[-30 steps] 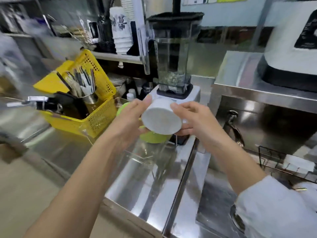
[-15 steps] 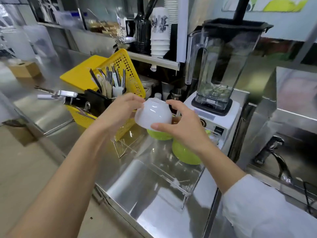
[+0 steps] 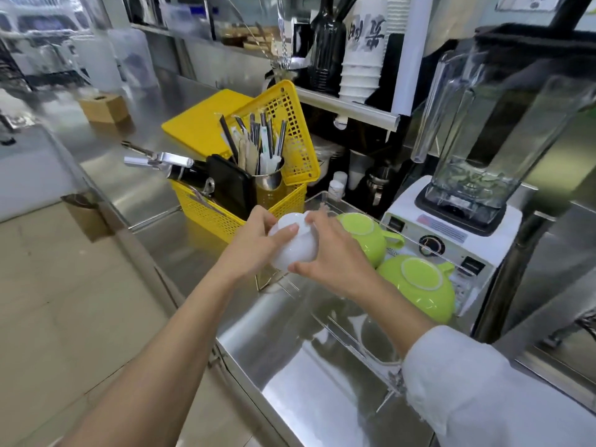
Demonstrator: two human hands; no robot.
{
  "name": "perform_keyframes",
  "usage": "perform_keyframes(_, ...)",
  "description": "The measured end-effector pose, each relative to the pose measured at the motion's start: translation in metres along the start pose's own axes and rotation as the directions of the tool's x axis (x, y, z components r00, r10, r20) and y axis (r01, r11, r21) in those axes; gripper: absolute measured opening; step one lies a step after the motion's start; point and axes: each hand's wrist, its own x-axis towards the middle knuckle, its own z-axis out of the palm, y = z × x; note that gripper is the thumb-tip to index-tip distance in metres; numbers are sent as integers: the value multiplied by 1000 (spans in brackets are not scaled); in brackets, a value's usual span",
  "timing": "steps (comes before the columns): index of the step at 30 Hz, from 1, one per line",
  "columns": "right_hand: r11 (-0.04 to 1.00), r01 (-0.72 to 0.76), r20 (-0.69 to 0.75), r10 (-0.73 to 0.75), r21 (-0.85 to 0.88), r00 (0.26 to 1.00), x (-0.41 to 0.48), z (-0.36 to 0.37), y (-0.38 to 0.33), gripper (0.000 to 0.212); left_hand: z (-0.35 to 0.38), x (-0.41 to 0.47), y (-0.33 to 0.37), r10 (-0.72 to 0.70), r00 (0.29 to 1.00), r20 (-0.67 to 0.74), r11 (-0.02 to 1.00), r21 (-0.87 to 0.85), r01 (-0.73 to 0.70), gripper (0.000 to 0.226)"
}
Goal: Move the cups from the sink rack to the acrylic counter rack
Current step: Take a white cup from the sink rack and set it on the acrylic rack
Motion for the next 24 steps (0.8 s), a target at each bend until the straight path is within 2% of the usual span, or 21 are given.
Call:
perform_keyframes(4,995,30,-9,-30,-93,999,0,7,2,63,0,0,-6,-7,1000,11,997,71,6,39)
perform_keyframes(7,979,58,-38,-66,-194,997,-1,11,4,60,2,-2,-9,-20,1000,23,998,57,19,37)
perform_keyframes(14,963,42,-67,-62,-267,996,2,6,9,62,6,0,-7,-48,998,35,989,140,42,41)
perform_keyframes(18,941,58,-31,-72,-333,997,2,7,10,62,5,2,-6,-59,997,49,985,165,51,39)
perform_keyframes(21,933,84,11,-86,-350,996,0,5,12,63,7,2,-4,-65,997,32,979,194,58,39)
perform_keyframes(24,941,118,27,-116,-317,993,-6,-1,14,64,8,-1,1,-66,997,-44,964,255,75,42)
